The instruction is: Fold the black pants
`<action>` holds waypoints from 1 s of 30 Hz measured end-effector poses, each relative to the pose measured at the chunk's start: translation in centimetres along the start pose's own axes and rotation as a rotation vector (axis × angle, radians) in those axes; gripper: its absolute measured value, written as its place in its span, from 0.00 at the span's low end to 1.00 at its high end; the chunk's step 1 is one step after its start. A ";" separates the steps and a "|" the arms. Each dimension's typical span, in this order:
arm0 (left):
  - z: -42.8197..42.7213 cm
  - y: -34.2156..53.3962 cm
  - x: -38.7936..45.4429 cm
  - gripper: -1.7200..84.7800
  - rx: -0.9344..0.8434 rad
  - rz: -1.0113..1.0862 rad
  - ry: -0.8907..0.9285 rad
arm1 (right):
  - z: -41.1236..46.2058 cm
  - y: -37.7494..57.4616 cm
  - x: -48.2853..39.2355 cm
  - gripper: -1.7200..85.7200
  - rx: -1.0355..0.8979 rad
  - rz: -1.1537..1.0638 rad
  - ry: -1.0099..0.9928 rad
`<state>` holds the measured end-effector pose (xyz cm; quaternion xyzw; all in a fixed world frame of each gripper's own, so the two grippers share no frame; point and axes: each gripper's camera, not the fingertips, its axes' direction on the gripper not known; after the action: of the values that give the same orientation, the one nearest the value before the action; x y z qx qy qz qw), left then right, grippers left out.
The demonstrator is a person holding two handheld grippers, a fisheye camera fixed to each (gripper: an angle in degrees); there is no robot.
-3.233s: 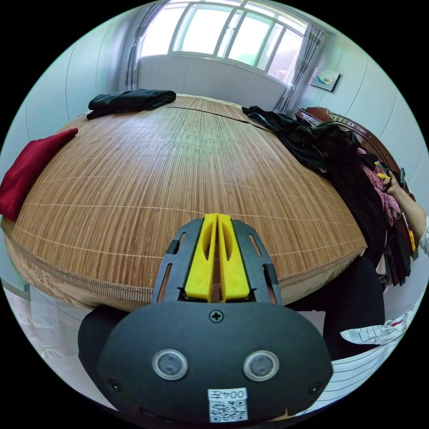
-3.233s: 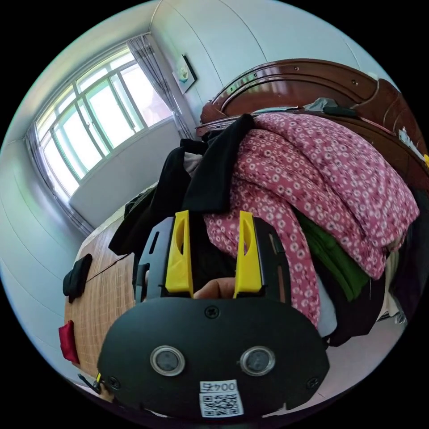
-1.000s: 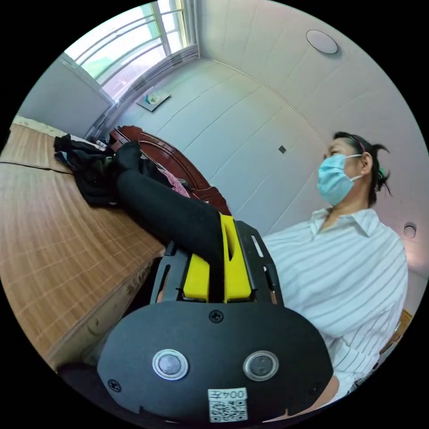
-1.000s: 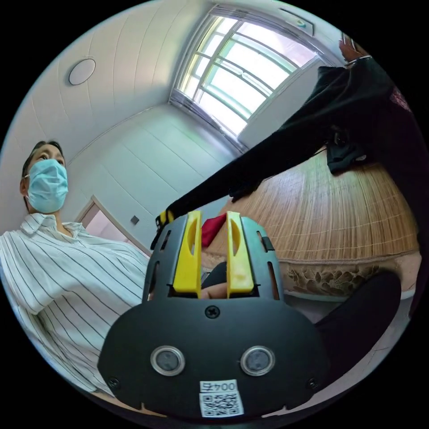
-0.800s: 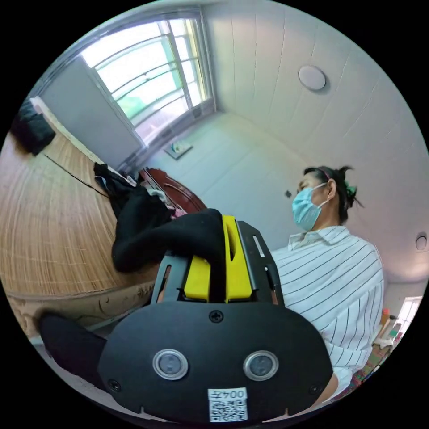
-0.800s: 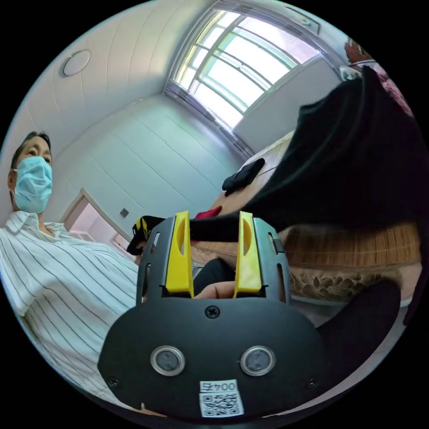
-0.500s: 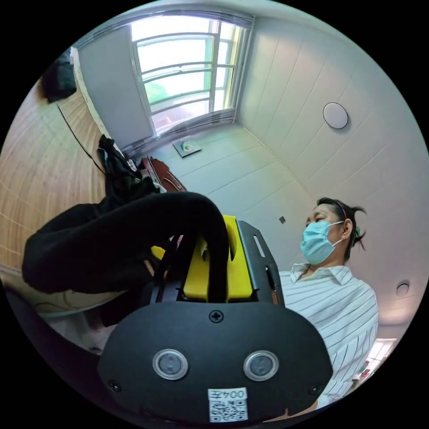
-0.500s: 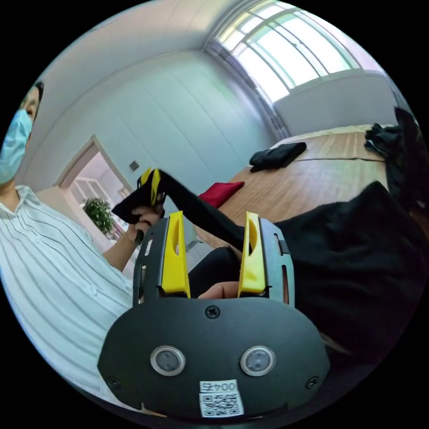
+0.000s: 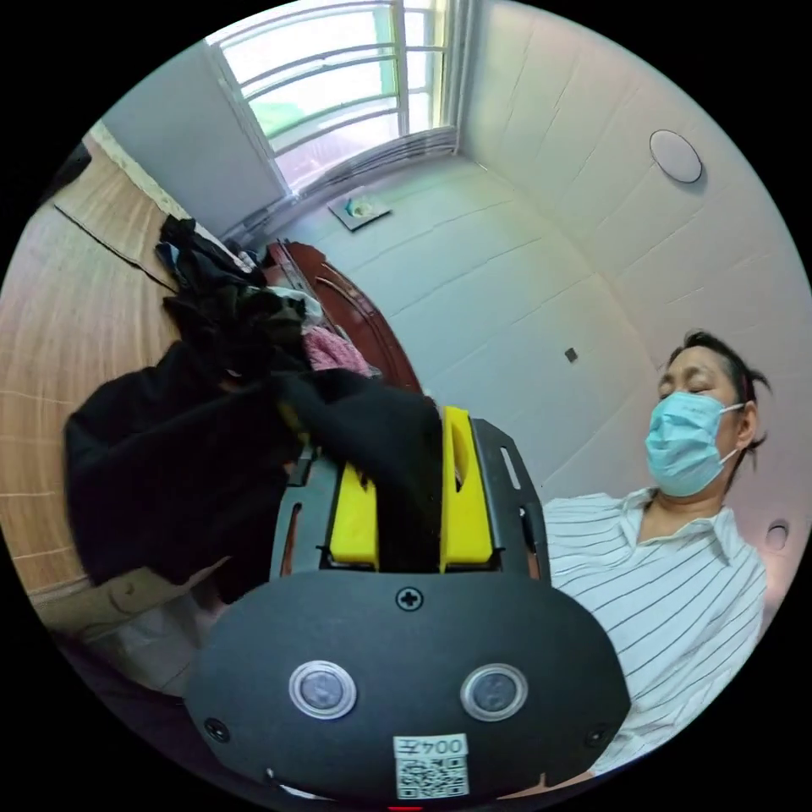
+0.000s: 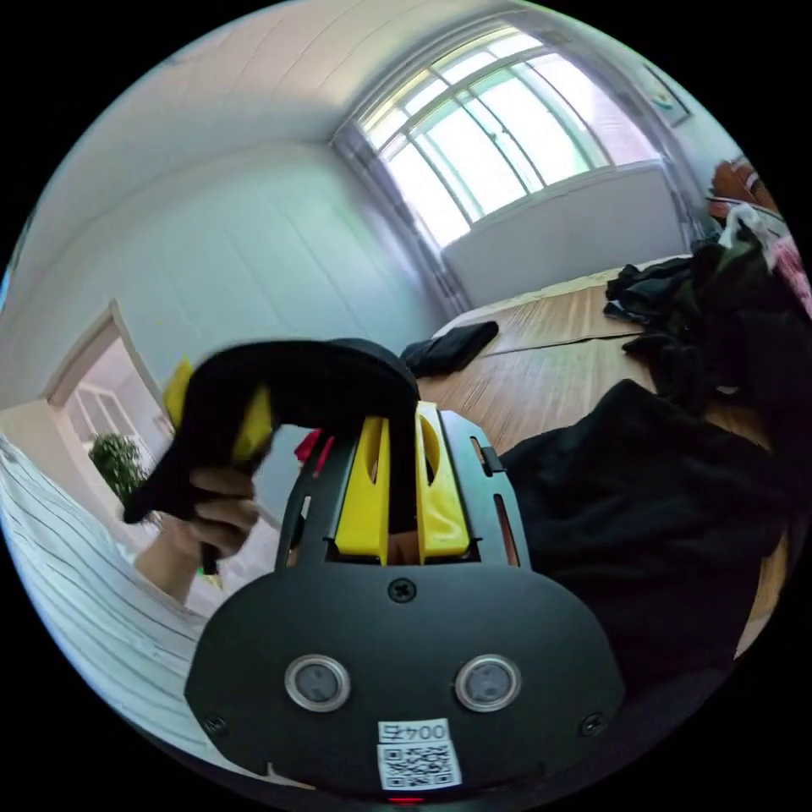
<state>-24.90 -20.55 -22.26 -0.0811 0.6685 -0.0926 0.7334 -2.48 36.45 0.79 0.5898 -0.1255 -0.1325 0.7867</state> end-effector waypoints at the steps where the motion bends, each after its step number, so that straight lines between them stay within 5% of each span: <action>1: 0.9 0.9 -0.2 0.17 0.015 0.038 -0.073 | -2.3 -0.8 1.3 0.08 0.036 0.027 0.009; 7: 4.0 5.2 -4.6 0.12 0.202 0.034 -0.324 | -15.7 -2.0 11.8 0.08 0.326 0.316 0.212; 11: 8.5 7.0 -7.5 0.05 0.024 0.133 -0.828 | -23.5 -2.3 20.3 0.08 0.390 0.525 0.638; 16: 14.8 10.3 -13.7 0.03 -0.224 0.250 -1.272 | -27.2 -1.2 28.9 0.10 0.246 0.785 0.824; 25: 22.7 15.4 -23.6 0.02 -0.505 0.215 -1.368 | -22.4 -0.6 25.7 0.19 0.086 0.452 1.240; 30: 23.0 16.2 -25.6 0.02 -0.565 0.240 -1.361 | -23.9 -2.1 27.4 0.21 0.110 0.557 1.262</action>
<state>-3.82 1.28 0.62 -0.2325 0.0692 0.2341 0.9415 31.41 47.52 -6.58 0.5389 0.2030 0.4496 0.6828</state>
